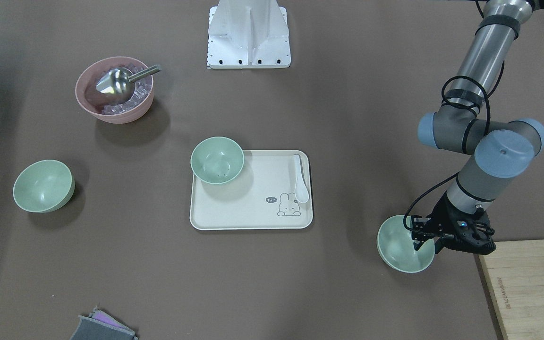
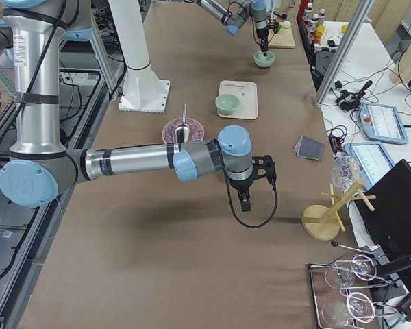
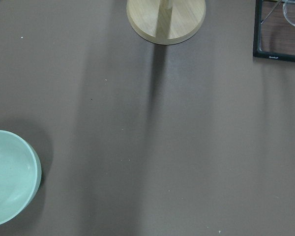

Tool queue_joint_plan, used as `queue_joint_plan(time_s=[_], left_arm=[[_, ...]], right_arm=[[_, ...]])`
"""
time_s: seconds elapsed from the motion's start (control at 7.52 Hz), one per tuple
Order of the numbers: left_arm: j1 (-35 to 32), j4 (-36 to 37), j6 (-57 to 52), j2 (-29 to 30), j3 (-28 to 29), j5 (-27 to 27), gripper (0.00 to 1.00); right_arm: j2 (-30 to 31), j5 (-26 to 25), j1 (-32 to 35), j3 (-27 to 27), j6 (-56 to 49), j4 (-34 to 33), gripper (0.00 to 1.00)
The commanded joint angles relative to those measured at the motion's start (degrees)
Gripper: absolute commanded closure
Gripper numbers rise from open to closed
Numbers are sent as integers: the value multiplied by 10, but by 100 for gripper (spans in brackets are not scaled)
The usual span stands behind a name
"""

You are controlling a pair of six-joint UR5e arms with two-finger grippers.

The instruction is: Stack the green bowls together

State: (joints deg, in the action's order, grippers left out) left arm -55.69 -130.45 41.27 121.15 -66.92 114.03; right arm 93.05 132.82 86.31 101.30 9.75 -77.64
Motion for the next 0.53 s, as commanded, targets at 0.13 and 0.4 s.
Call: queue_joint_plan(time_s=[0.13, 0.4], left_arm=[[-2, -8, -1, -5, -10, 1, 100], [-3, 0, 6, -7, -50, 16, 100]], right_arm=[[-1, 1, 0, 0, 5, 0, 0], [-1, 1, 0, 0, 5, 0, 0]])
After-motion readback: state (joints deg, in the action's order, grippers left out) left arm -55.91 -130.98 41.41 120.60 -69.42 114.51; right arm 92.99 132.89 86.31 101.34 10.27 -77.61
